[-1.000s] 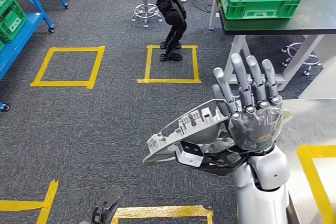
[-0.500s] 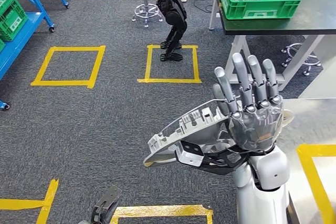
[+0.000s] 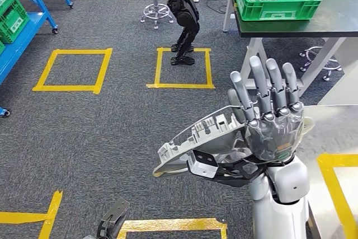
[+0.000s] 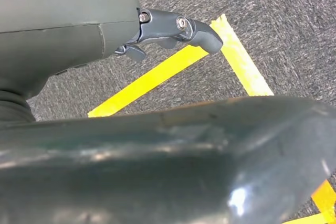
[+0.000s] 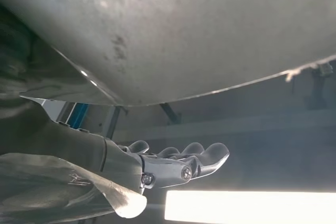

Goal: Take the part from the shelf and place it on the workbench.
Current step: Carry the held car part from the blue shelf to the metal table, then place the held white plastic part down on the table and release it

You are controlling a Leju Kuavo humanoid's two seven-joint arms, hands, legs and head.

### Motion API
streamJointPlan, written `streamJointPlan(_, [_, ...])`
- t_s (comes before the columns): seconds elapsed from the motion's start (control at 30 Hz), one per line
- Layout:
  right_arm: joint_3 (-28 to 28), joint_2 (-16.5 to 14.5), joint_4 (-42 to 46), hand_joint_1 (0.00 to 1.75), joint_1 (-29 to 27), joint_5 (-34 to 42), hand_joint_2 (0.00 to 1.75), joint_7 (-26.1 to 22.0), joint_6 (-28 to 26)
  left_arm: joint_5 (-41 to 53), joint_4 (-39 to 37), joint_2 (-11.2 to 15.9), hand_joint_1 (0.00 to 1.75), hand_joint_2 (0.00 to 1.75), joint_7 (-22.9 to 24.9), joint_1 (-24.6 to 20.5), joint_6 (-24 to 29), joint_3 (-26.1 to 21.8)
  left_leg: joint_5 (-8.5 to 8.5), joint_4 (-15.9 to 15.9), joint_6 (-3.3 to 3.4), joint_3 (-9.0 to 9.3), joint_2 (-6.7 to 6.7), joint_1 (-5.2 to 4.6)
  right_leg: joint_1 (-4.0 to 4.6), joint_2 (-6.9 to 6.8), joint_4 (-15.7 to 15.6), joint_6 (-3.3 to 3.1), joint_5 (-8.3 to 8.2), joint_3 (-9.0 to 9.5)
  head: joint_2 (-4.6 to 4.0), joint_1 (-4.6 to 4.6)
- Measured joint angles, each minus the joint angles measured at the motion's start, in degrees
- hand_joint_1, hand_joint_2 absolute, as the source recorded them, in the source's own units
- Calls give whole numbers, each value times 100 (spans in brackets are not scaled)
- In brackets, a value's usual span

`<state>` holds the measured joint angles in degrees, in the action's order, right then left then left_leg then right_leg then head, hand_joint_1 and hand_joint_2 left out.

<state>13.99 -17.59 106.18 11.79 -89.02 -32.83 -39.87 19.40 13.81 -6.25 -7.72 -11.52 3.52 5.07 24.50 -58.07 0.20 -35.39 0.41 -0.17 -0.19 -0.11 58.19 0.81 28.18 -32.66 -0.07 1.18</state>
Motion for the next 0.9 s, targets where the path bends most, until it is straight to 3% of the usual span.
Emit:
streamJointPlan(0.2, [0,0,37,0,-6,-2,175,150,-1,21,0,1,0,0,0,-1,0,-9,7,-19,13,-8,-2,-8,-7,-1,-4,9,-7,-4,0,-3])
streamJointPlan(0.4, [0,0,72,0,-16,-2,175,228,-1,45,0,7,0,0,0,-2,-4,-32,18,-33,70,-23,-3,-28,-28,0,-23,51,-25,-3,1,-3])
streamJointPlan(0.47, [-1,-1,109,0,-20,-2,175,246,-1,45,0,0,0,0,-2,-8,-7,-33,-29,62,111,16,25,-1,-30,9,30,85,40,-49,0,2])
streamJointPlan(0.53, [-1,-2,137,0,-24,-2,175,290,-2,45,0,-8,0,0,-4,-21,-9,-35,-69,147,146,48,73,32,-39,16,455,124,311,-263,1,15])
streamJointPlan(0.6, [-8,1,145,0,-50,-2,175,324,-2,46,0,-10,0,0,-6,-27,-10,-37,-69,156,156,42,127,34,-64,16,1193,171,649,-614,1,21])
streamJointPlan(0.63, [-15,2,145,0,-72,-2,175,325,-2,48,0,-12,0,0,-7,-27,-11,-39,-66,154,155,40,160,35,-81,13,1448,196,716,-740,1,20])
streamJointPlan(0.67, [-24,2,146,0,-90,-2,175,317,-2,50,0,-14,0,0,-7,-27,-11,-40,-63,149,148,38,197,38,-101,6,1515,220,682,-779,0,21])
streamJointPlan(0.73, [-43,2,160,0,-106,-2,175,291,-2,55,0,-23,0,0,-7,-29,-11,-46,-40,117,106,38,270,54,-150,-75,984,267,333,-516,0,21])
streamJointPlan(0.8, [-57,2,184,0,-103,-2,175,256,-2,59,0,-17,0,0,-7,-32,-9,-67,3,39,23,27,334,45,-155,-290,293,280,84,-159,0,26])
streamJointPlan(0.87, [-73,2,202,0,-110,-2,175,217,-1,60,0,-9,0,0,-11,-31,-1,-91,25,-24,-52,13,400,20,-129,-363,87,199,65,-56,0,15])
streamJointPlan(0.9, [-81,1,209,0,-116,-2,175,199,-1,58,0,-14,0,0,-14,-29,3,-99,24,-39,-76,10,444,24,-125,-291,91,137,43,-64,0,5])
